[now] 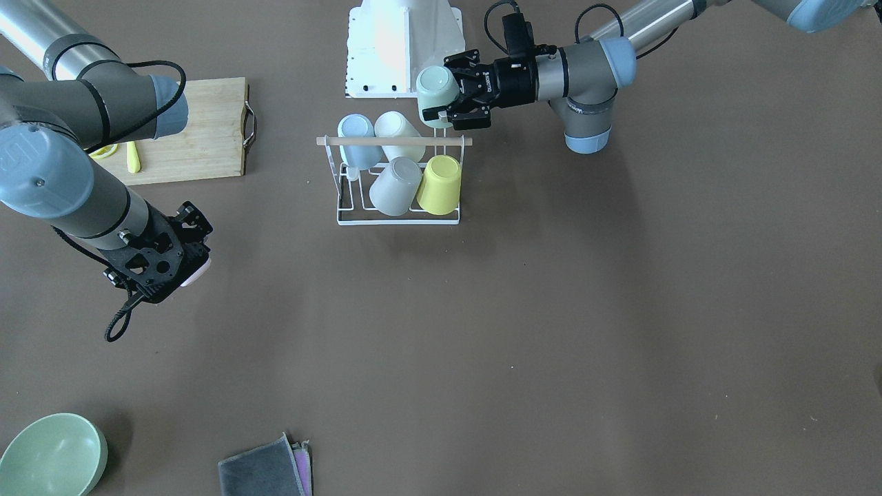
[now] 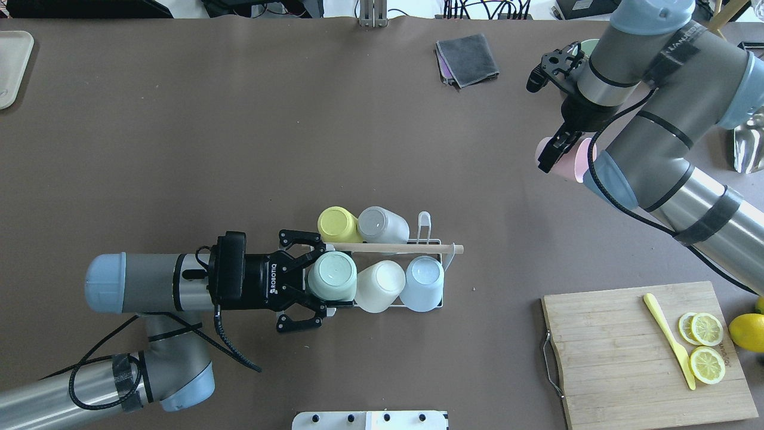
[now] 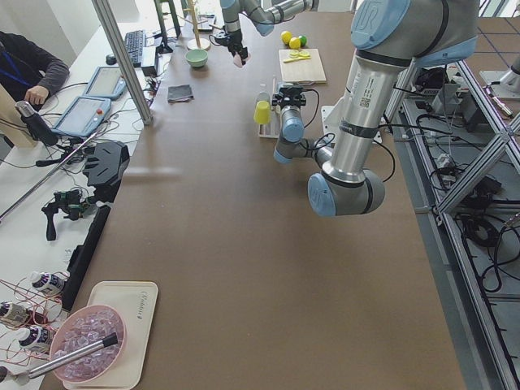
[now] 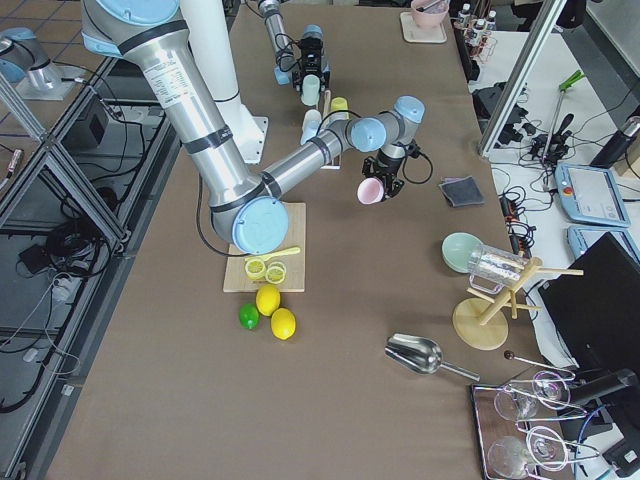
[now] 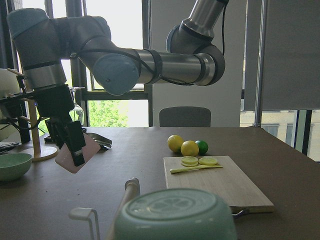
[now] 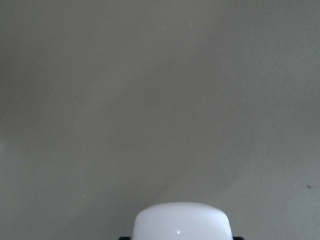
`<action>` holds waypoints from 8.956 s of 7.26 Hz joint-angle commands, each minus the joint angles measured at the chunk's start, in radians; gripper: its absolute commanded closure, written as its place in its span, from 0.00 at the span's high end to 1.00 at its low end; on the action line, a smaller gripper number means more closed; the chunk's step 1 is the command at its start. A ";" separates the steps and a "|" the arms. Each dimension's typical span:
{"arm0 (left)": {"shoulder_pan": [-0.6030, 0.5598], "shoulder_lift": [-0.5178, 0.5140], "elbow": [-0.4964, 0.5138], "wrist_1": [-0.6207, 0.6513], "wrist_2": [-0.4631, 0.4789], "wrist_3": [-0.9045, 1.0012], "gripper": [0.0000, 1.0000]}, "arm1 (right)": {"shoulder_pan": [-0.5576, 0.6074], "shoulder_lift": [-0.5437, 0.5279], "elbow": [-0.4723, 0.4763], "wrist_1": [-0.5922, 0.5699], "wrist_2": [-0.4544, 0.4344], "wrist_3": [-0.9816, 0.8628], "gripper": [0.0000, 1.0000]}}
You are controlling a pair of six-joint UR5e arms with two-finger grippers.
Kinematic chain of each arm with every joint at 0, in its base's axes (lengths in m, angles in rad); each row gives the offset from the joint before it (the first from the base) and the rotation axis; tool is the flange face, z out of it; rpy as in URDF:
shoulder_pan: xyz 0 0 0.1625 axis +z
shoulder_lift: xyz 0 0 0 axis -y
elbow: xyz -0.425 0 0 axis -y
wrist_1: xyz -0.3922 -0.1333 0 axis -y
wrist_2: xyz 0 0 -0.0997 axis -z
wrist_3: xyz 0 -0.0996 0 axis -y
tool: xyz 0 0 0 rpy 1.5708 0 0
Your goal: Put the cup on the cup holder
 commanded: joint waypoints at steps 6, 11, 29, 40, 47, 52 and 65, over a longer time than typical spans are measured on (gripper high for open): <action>-0.001 -0.005 0.014 0.006 0.014 0.060 0.00 | -0.023 -0.024 -0.030 0.837 -0.022 0.455 0.65; -0.004 -0.016 0.019 0.006 0.015 0.060 0.00 | -0.181 -0.026 -0.130 1.438 -0.353 0.593 0.62; -0.082 -0.019 -0.058 0.235 0.015 0.063 0.99 | -0.604 -0.056 -0.177 1.874 -1.102 0.251 0.60; -0.435 0.065 -0.345 2.067 0.008 0.057 0.99 | -0.661 -0.009 -0.268 2.000 -1.261 0.161 0.60; -1.007 0.538 -0.372 1.971 -0.386 0.057 0.99 | -0.687 -0.003 -0.277 2.041 -1.277 0.124 0.60; -1.190 0.684 -0.340 1.817 -0.499 0.046 0.99 | -0.692 -0.004 -0.282 2.054 -1.277 0.127 1.00; -1.227 0.678 -0.355 1.856 -0.512 0.407 0.99 | -0.122 -0.216 0.030 1.145 -0.086 0.543 1.00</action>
